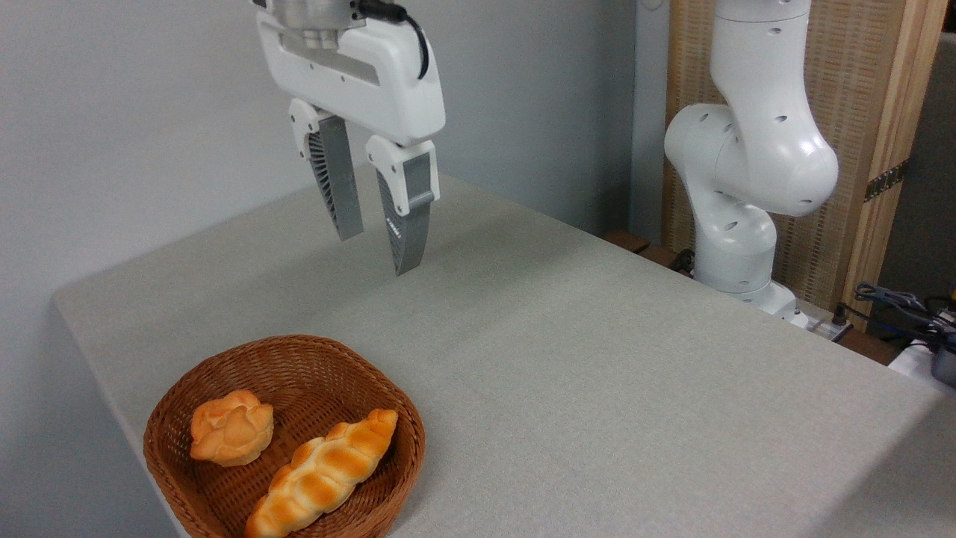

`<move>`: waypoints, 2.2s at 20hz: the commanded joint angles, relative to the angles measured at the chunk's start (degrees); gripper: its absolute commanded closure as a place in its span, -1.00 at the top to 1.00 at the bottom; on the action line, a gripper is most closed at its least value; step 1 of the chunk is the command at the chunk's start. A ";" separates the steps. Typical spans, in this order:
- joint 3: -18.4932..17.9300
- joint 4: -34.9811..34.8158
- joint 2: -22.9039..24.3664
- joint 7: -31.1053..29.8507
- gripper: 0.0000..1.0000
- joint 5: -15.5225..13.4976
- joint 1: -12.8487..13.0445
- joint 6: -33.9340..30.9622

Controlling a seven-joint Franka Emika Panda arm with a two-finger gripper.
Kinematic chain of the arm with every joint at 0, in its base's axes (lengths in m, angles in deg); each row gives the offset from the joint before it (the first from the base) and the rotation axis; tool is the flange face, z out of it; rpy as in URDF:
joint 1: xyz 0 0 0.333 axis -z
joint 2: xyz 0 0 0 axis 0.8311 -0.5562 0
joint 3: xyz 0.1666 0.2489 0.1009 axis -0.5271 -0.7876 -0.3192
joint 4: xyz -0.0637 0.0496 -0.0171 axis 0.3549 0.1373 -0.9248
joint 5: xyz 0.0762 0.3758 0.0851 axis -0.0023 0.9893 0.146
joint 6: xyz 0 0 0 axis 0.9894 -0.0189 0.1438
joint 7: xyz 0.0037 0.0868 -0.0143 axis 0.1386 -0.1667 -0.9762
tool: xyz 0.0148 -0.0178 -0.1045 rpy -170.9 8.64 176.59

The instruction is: Put bread into the basket

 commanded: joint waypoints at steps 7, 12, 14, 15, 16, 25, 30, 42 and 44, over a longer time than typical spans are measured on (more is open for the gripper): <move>0.28 -15.76 12.54 0.22 1.00 0.23 0.54 -0.33; 0.36 -21.93 17.04 1.27 1.00 0.23 0.63 -0.33; 0.36 -22.28 16.34 1.63 1.00 0.23 0.63 0.72; 0.36 -22.20 15.64 1.71 1.00 0.32 0.63 1.86; 0.36 -22.28 14.42 1.71 1.00 0.32 0.63 3.87; -0.25 -27.89 8.17 1.71 1.00 0.32 0.10 30.05; -0.34 -30.11 5.09 1.98 1.00 0.32 -0.08 39.21; -2.54 -9.82 1.40 0.92 1.00 -0.56 -0.08 12.70; -2.54 -6.83 0.96 0.92 1.00 -0.56 -0.08 8.13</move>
